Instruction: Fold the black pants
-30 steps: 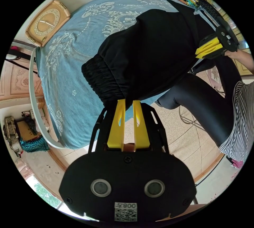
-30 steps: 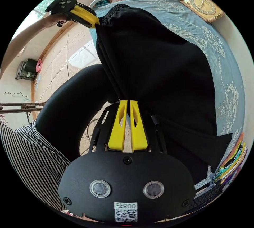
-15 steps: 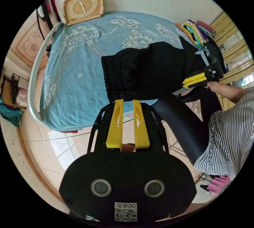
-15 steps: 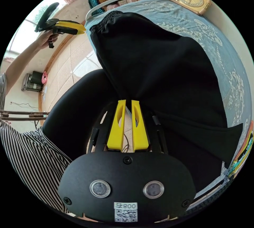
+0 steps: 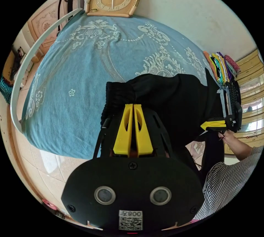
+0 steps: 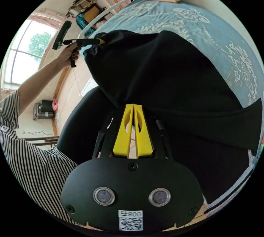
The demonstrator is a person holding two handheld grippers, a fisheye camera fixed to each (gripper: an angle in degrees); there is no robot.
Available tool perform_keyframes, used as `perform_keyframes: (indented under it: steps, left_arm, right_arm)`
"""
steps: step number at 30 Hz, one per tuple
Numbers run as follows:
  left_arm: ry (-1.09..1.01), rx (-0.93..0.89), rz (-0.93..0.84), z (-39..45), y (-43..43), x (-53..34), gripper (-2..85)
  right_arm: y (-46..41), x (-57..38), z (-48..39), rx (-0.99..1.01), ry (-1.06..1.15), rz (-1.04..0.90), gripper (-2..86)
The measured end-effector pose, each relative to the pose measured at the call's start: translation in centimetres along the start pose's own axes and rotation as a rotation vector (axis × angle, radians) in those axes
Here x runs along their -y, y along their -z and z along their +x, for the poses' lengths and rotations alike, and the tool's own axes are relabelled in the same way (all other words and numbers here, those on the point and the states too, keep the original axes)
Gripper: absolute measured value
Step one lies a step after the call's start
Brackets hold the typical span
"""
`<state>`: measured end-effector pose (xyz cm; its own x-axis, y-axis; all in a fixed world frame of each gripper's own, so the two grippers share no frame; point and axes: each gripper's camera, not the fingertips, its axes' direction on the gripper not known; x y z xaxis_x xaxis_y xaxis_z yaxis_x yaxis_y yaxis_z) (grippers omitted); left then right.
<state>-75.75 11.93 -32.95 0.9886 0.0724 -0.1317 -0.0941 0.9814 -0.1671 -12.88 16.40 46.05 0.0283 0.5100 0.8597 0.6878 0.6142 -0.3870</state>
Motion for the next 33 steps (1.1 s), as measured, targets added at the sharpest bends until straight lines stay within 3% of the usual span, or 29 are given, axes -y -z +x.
perform_keyframes:
  steps: [3,8,11,15,25,33]
  left_arm:
    - [-0.002,-0.033,0.091,1.0,0.4,-1.1,0.8]
    - [-0.155,-0.169,0.155,7.1,-1.2,-1.8,2.8]
    - [-0.307,-0.319,0.075,13.3,-5.4,-0.7,4.6]
    - [-0.444,-0.379,-0.048,21.8,-12.0,2.2,6.1]
    - [-0.552,-0.277,-0.159,33.8,-21.5,7.1,7.2]
    - [-0.602,-0.215,-0.166,40.4,-26.3,8.1,2.6]
  right_arm:
    - [0.5,-0.9,2.2,0.091,-0.039,0.017,0.5]
    - [5.3,-4.0,6.8,0.03,-0.154,0.152,2.1]
    - [8.1,-5.2,11.9,-0.029,-0.31,0.193,4.8]
    - [11.0,-5.8,17.0,-0.124,-0.462,0.215,6.7]
    - [13.4,-5.5,24.3,-0.272,-0.646,0.128,8.3]
    - [13.1,-7.3,26.3,-0.334,-0.657,0.054,6.6]
